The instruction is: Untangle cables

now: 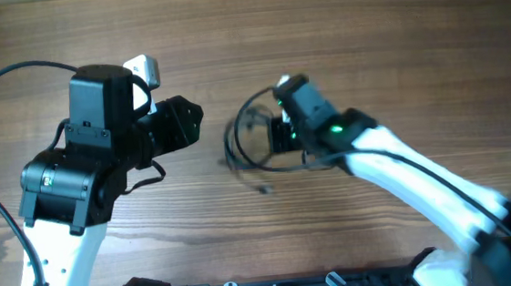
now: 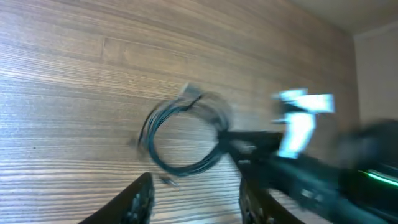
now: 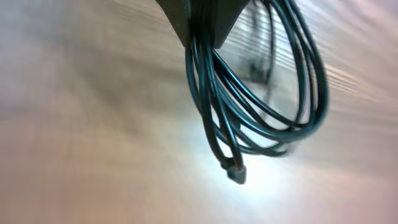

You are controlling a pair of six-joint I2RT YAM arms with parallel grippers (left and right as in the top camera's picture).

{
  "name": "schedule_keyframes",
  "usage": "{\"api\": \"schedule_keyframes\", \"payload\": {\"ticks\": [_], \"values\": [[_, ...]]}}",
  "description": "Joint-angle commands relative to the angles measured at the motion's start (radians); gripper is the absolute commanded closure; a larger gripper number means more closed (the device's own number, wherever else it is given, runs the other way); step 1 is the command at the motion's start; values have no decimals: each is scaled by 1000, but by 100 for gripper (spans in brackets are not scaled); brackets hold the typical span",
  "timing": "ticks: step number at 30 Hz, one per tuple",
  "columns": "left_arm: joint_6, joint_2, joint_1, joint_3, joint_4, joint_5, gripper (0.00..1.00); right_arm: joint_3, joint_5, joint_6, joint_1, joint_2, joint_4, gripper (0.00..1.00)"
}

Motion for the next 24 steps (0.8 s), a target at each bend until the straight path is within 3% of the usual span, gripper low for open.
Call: {"api": "schedule_keyframes", "payload": {"ticks": [1,11,15,20,24], "values": [[7,-4,-6,13,3,8,62,34,16,-43,2,-166,51,95],[6,-4,-6,13,9,9,63,34,-35,-41,2,-274,74,96],[7,0,-6,13,41,9,56,34,-55,-40,2,-274,82,95],[7,30,-6,13,80,9,41,34,-112,-40,2,-274,99,96],[8,84,-6,13,95,12,41,34,-169,-40,2,-274,130,96]]}}
